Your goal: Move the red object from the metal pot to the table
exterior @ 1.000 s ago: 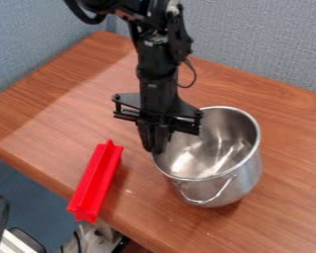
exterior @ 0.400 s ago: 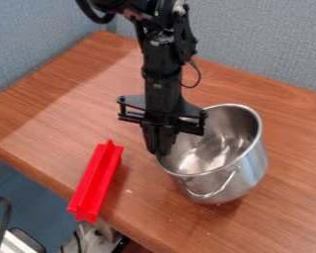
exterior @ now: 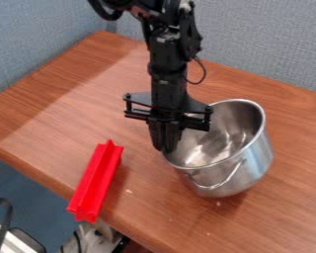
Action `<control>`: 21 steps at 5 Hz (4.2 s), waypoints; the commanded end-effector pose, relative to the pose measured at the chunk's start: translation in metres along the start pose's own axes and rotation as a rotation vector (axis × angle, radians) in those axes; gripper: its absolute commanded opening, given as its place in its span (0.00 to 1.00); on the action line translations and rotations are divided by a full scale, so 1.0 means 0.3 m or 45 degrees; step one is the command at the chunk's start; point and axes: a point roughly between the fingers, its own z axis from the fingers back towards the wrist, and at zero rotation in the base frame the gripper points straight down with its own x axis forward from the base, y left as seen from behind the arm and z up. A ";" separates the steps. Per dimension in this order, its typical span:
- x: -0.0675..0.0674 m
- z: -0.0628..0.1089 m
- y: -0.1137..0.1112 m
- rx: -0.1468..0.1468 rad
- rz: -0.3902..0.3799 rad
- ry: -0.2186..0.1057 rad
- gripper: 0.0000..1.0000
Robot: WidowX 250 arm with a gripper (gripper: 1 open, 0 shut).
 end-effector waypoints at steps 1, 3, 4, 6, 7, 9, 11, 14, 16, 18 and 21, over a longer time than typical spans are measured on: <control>-0.015 -0.079 -0.010 0.038 0.003 0.093 0.00; -0.006 -0.096 -0.011 0.054 0.000 0.099 0.00; -0.005 -0.103 -0.011 0.062 0.000 0.104 0.00; -0.004 -0.114 -0.011 0.074 -0.002 0.112 0.00; -0.004 -0.119 -0.011 0.080 -0.003 0.117 0.00; -0.006 -0.131 -0.008 0.092 -0.006 0.127 0.00; -0.007 -0.142 -0.006 0.102 -0.008 0.136 0.00; -0.016 -0.157 -0.002 0.120 -0.018 0.149 0.00; -0.022 -0.167 0.001 0.131 -0.028 0.155 0.00; -0.051 -0.136 -0.050 0.082 -0.057 0.168 0.00; -0.087 -0.140 -0.179 0.034 -0.102 0.187 0.00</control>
